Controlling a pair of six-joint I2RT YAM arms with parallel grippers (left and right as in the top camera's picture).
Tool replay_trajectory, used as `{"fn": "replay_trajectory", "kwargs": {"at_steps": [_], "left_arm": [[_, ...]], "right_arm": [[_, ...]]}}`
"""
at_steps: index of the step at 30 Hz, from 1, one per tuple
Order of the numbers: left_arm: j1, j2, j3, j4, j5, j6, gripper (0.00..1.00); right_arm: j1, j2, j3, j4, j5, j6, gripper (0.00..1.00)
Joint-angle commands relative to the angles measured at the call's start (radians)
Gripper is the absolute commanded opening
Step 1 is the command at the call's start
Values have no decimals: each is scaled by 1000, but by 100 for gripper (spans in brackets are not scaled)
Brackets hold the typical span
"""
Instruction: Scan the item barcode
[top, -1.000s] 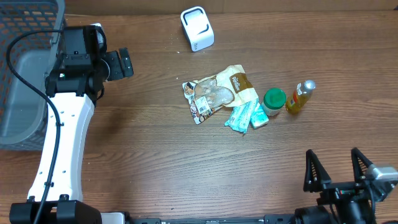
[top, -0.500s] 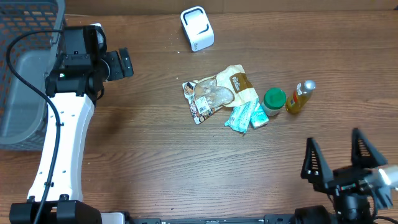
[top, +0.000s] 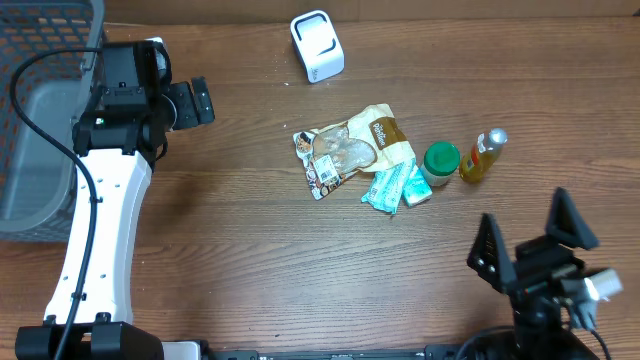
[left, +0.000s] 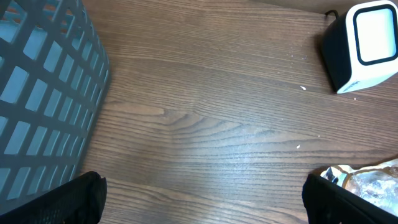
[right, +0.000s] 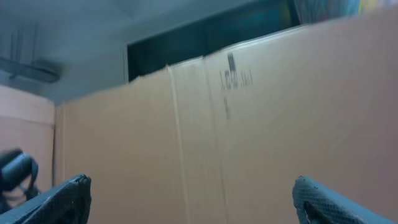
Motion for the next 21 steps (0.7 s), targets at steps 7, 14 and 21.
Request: {"fn": "replay_trajectory", "kwargs": {"at_steps": [7,14,21], "left_arm": [[5,5,14,-1,-13,22,100],[5,5,14,-1,-13,22,100],[5,5,14,-1,-13,22,100]], "right_arm": [[-4,-10,-166,-45,-6,11,100],[-4,-10,-166,-303,-2,10,100],[-4,-10,-166,-483,-3,-80,100]]}}
